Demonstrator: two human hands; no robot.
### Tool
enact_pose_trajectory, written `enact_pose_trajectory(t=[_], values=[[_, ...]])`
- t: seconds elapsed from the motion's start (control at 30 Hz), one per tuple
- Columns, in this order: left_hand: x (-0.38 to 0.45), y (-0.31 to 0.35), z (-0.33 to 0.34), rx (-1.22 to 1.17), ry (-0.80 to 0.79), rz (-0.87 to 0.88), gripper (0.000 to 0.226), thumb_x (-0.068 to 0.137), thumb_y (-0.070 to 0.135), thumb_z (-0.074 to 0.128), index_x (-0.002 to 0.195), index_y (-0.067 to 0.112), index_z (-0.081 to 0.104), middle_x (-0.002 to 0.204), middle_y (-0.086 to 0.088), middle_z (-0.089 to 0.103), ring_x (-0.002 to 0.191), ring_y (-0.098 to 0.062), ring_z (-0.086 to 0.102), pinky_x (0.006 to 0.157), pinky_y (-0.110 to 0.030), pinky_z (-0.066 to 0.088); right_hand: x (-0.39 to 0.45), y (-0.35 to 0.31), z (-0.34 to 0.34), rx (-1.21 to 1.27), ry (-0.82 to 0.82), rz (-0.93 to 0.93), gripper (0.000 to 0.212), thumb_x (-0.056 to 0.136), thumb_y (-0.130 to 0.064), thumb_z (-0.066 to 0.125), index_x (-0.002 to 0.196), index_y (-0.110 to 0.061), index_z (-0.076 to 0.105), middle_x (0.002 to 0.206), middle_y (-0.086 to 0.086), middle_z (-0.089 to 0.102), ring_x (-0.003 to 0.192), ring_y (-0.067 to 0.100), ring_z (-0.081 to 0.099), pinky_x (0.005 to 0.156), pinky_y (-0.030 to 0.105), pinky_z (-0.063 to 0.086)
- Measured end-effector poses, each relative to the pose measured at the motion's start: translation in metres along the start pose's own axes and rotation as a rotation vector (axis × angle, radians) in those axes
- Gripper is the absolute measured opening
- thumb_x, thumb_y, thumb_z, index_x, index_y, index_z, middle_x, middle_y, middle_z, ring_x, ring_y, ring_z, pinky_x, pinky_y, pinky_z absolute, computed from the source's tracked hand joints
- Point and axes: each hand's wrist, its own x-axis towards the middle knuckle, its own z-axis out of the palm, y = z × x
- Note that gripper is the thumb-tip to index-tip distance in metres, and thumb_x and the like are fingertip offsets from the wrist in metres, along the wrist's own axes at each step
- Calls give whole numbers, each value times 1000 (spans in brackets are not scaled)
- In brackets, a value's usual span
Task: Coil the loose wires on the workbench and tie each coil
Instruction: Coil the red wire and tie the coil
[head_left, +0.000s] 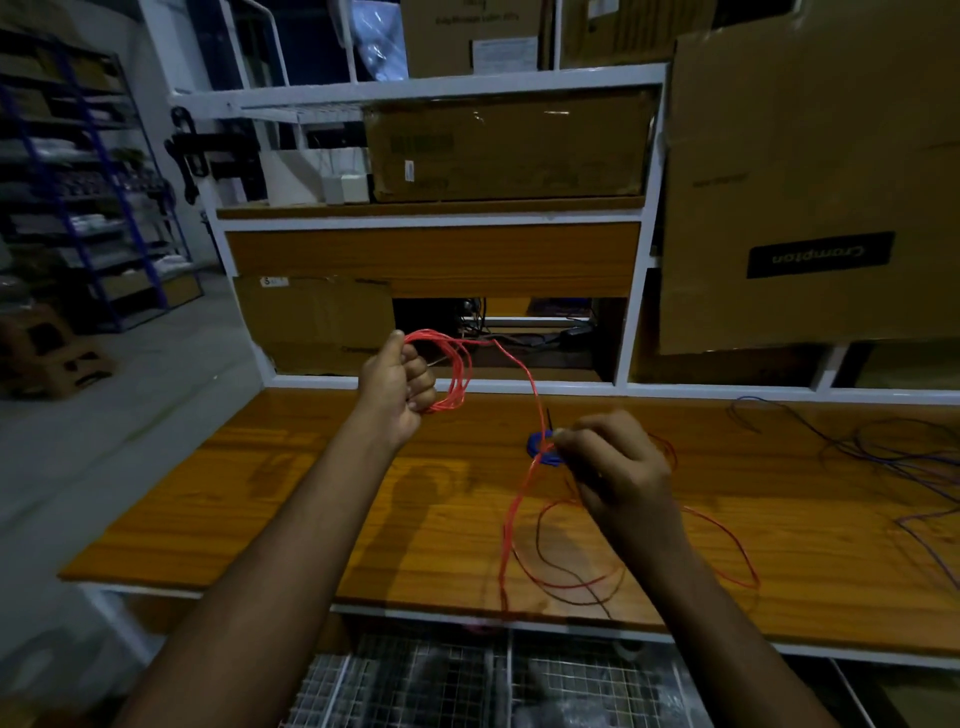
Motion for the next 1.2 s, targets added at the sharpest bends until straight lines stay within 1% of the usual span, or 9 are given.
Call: enact_pose_trajectory(t=[0.1, 0.3, 0.4, 0.5, 0.67, 0.87, 0.97, 1.1, 1.2], values=[[-1, -5, -2, 16, 23, 9, 41, 106, 35, 37, 68, 21, 39, 45, 9, 25, 34, -6, 21, 33, -17, 15, -3, 7, -1, 106, 134, 162, 15, 92, -22, 59, 93, -11, 70, 91, -3, 62, 85, 13, 56, 68, 23, 44], [1, -18, -6, 14, 26, -26, 41, 106, 36, 37, 68, 22, 39, 45, 9, 26, 34, -6, 20, 33, -17, 15, -12, -8, 16, 628, 201, 914, 11, 94, -17, 63, 87, -10, 69, 84, 1, 68, 81, 13, 64, 71, 28, 55], [4, -22, -9, 10, 30, -40, 40, 107, 37, 35, 69, 22, 37, 44, 9, 24, 33, -5, 19, 32, -17, 14, -14, -15, 20, 1028, 174, 1309, 15, 97, -12, 57, 93, 0, 66, 78, 8, 62, 71, 19, 55, 67, 29, 47], [2, -24, -12, 23, 41, -37, 40, 107, 36, 35, 70, 22, 38, 44, 9, 23, 34, -5, 18, 33, -17, 14, -17, -14, 18, 1178, 63, 1482, 18, 100, -13, 53, 99, -1, 65, 75, 6, 60, 62, 14, 52, 60, 26, 42], [2, -21, -25, 45, 96, -18, 40, 107, 37, 36, 69, 22, 39, 46, 9, 24, 35, -5, 20, 33, -17, 15, -17, 2, 4, 957, -54, 1447, 22, 102, -16, 49, 96, -4, 66, 72, 3, 59, 63, 14, 51, 59, 25, 41], [0, -19, -28, 75, 64, -6, 40, 106, 38, 37, 70, 22, 39, 46, 9, 24, 36, -5, 20, 34, -17, 16, -24, 32, -9, 26, -226, 917, 10, 101, -22, 54, 102, -31, 57, 81, -3, 68, 72, 9, 62, 60, 26, 47], [-2, -16, -21, 85, 24, 18, 40, 106, 37, 36, 70, 22, 38, 45, 9, 24, 35, -5, 19, 34, -17, 16, -28, 45, -7, -163, -223, 774, 15, 97, -12, 54, 97, -22, 65, 90, -2, 66, 79, 14, 62, 69, 37, 56], [-4, -9, -15, 100, 3, 62, 41, 107, 37, 36, 69, 21, 41, 45, 9, 26, 35, -5, 21, 34, -17, 17, -16, 48, -19, 84, -159, 751, 16, 99, -12, 51, 93, -19, 64, 91, -4, 60, 85, 11, 58, 71, 24, 47], [-4, -4, -15, 92, -6, 67, 41, 107, 38, 36, 69, 21, 42, 45, 9, 27, 35, -5, 22, 34, -16, 18, -1, 50, -41, 842, -206, 952, 20, 101, -13, 44, 96, -15, 64, 91, 2, 62, 86, 18, 59, 80, 33, 48]])
